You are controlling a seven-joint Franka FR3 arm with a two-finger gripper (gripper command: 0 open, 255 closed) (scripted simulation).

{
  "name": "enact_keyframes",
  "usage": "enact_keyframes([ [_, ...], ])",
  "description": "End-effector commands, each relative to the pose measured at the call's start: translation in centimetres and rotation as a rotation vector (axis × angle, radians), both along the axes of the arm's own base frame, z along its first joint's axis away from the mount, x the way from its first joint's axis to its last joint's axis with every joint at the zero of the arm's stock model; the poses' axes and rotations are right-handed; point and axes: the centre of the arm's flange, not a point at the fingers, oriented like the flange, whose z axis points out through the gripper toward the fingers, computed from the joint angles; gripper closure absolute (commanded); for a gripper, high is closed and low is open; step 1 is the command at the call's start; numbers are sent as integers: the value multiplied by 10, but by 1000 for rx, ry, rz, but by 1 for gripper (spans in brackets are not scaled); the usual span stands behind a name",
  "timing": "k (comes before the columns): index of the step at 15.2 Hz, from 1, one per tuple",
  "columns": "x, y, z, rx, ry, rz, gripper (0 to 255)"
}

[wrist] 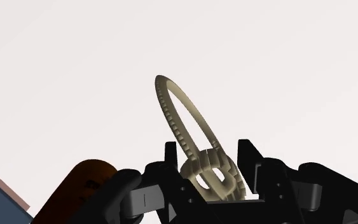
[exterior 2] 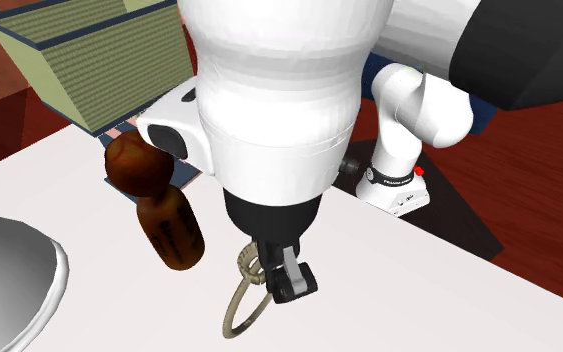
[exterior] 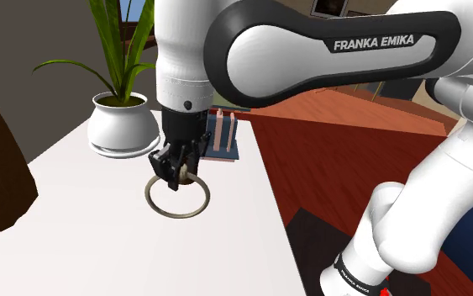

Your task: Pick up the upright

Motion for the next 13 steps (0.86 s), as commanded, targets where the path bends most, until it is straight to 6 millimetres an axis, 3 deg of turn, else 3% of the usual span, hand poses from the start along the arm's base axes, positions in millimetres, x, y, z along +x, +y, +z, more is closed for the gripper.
enact_keyframes([
  [1, 0, 0, 10, 0, 0, 0, 255],
  [11, 0, 0, 63, 0, 0, 0, 255],
  [13, 0, 0, 63, 0, 0, 0, 255],
])
